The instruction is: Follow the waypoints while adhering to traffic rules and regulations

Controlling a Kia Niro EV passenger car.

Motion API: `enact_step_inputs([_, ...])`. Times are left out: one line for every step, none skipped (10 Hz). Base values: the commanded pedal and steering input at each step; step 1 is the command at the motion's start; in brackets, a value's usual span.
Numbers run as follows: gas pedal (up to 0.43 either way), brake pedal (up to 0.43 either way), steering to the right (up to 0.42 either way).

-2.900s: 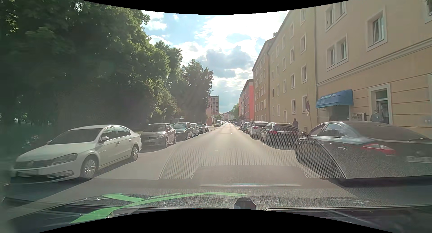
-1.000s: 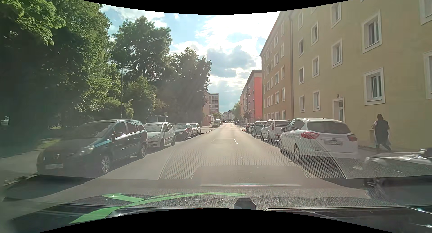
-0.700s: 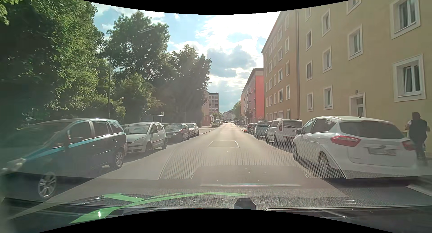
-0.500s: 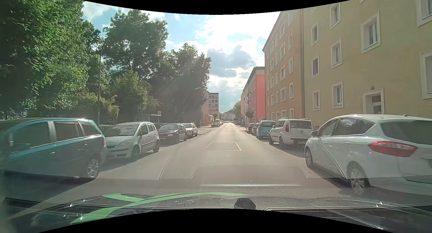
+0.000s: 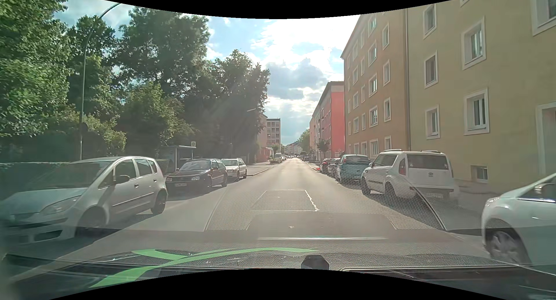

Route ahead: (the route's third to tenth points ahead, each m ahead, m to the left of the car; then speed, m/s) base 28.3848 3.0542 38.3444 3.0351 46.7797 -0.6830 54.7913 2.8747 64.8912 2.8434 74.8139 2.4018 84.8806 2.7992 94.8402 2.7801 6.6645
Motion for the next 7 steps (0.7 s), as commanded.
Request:
enact_step_inputs([0.098,0.000,0.003])
enact_step_inputs([0.098,0.000,0.003])
enact_step_inputs([0.098,0.000,0.004])
enact_step_inputs([0.098,0.000,0.004])
enact_step_inputs([0.098,0.000,0.003])
enact_step_inputs([0.098,0.000,0.004])
enact_step_inputs([0.098,0.000,0.004])
